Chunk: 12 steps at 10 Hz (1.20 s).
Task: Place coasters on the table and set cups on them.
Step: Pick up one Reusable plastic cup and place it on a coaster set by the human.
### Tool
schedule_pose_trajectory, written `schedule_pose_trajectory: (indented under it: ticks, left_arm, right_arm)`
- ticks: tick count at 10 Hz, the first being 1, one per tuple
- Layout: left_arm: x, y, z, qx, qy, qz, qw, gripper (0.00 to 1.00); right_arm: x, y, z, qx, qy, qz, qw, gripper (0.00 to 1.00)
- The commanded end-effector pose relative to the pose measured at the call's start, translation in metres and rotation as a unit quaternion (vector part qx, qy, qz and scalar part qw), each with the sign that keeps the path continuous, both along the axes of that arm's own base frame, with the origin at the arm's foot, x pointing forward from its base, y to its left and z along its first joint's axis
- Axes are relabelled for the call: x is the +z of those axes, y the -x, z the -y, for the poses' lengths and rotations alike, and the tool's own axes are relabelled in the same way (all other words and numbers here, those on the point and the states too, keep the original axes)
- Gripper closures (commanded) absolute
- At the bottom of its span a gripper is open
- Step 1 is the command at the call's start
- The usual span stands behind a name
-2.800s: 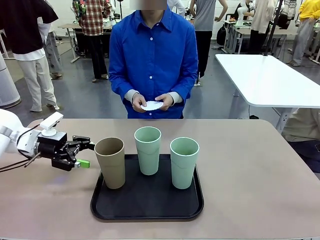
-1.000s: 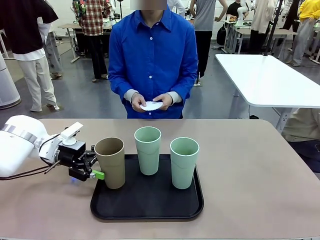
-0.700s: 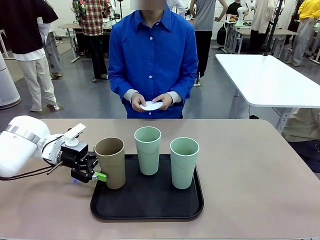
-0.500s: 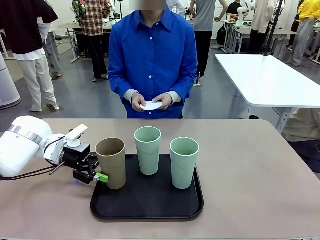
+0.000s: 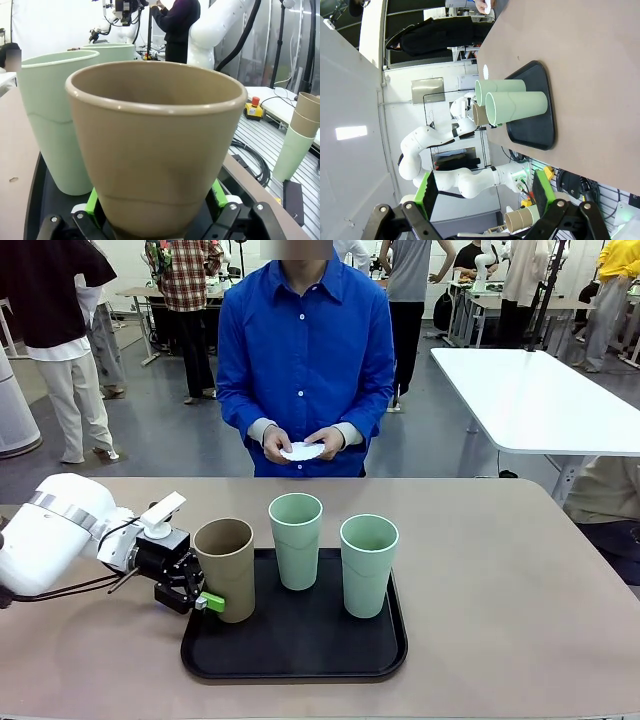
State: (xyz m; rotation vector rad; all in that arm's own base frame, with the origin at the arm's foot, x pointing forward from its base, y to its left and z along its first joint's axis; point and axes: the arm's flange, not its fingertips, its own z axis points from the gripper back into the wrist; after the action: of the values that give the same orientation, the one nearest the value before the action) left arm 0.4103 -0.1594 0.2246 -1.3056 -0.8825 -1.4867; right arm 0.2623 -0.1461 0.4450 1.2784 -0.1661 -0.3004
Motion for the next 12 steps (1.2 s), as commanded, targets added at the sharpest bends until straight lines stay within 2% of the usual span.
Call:
schedule_pose_trajectory:
  ticks: [1, 5, 6, 7, 8, 9, 11, 12]
  left_arm:
    - [-0.005, -0.001, 0.008, 0.005, 0.009, 0.023, 1.000, 0.00]
    - [-0.006, -0.003, 0.014, 0.007, 0.019, 0.022, 1.000, 0.00]
    - [-0.007, -0.003, 0.015, 0.005, 0.021, 0.025, 0.999, 0.03]
    - [-0.007, -0.003, 0.015, 0.004, 0.021, 0.024, 0.999, 0.46]
    - [-0.007, -0.003, 0.014, 0.004, 0.022, 0.024, 0.999, 0.62]
    - [-0.005, -0.002, 0.013, 0.004, 0.024, 0.026, 0.999, 1.00]
    - [0.003, 0.004, 0.007, 0.008, 0.020, 0.028, 0.999, 1.00]
    - [0.021, 0.008, -0.001, 0.017, 0.020, 0.035, 0.999, 0.76]
  right_arm:
    - [0.001, 0.000, -0.001, -0.001, -0.008, 0.005, 1.000, 0.00]
    - [0.001, 0.000, -0.001, -0.001, -0.008, 0.005, 1.000, 0.00]
    - [0.001, 0.000, -0.001, -0.001, -0.008, 0.005, 1.000, 0.00]
    - [0.001, 0.000, -0.001, -0.001, -0.008, 0.005, 1.000, 0.00]
    - [0.001, 0.000, -0.001, -0.001, -0.008, 0.005, 1.000, 0.00]
    - [0.001, 0.000, -0.001, -0.001, -0.008, 0.005, 1.000, 0.00]
    - [0.001, 0.000, -0.001, -0.001, -0.008, 0.005, 1.000, 0.00]
    - [0.001, 0.000, -0.001, -0.001, -0.008, 0.005, 1.000, 0.00]
